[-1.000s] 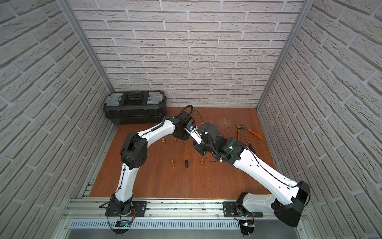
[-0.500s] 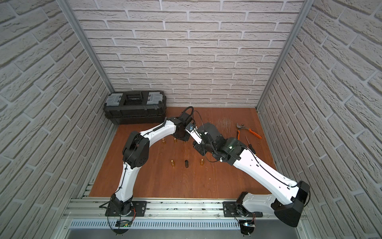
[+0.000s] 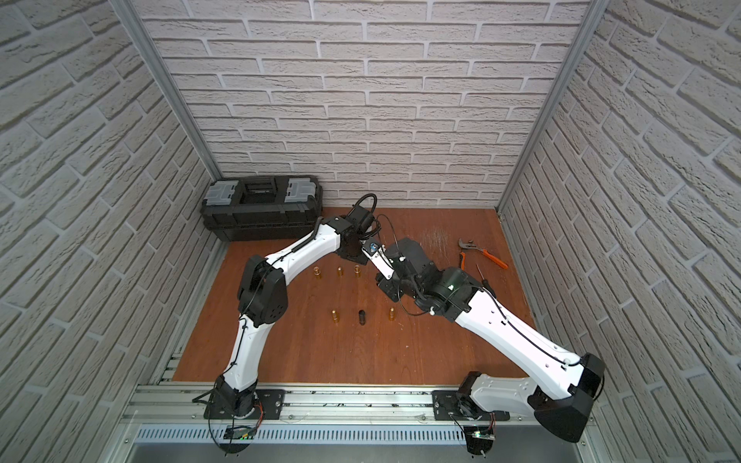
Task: Open the lipstick cap
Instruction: Pick up the lipstick at the center of the board.
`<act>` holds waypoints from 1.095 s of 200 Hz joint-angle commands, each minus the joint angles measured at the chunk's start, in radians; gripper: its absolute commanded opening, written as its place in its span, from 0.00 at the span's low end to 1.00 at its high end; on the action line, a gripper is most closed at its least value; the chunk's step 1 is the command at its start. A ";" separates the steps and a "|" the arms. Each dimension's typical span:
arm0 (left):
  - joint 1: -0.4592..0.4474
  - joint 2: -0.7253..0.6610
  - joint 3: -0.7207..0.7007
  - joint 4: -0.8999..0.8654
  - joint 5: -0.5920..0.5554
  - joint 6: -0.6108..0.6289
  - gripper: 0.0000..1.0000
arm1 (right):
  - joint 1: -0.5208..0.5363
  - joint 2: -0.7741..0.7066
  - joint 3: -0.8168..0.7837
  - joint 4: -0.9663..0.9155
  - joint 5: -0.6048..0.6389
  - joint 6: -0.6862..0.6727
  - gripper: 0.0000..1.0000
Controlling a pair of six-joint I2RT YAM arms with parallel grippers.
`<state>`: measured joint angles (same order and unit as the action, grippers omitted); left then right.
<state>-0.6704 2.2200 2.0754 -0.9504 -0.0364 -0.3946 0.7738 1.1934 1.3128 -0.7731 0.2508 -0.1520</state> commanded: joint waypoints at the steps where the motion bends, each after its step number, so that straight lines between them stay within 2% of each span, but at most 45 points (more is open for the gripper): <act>1: -0.020 0.000 0.122 -0.137 0.070 0.013 0.52 | -0.005 -0.047 0.041 -0.037 0.049 -0.004 0.42; 31: -0.065 0.065 0.258 -0.221 0.131 0.032 0.54 | -0.006 -0.078 0.098 -0.084 0.080 -0.022 0.43; 79: -0.116 0.129 0.291 -0.202 0.132 0.023 0.56 | -0.007 -0.151 0.133 -0.109 0.082 -0.045 0.44; 112: -0.130 0.191 0.361 -0.226 0.129 0.026 0.56 | -0.006 -0.191 0.128 -0.103 0.080 -0.042 0.45; 219: -0.144 0.243 0.387 -0.191 0.170 0.021 0.56 | -0.007 -0.178 0.075 -0.082 0.076 -0.033 0.45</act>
<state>-0.8082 2.4424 2.4359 -1.1511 0.1066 -0.3847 0.7731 1.0176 1.4040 -0.8825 0.3206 -0.1905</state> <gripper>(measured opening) 0.562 0.454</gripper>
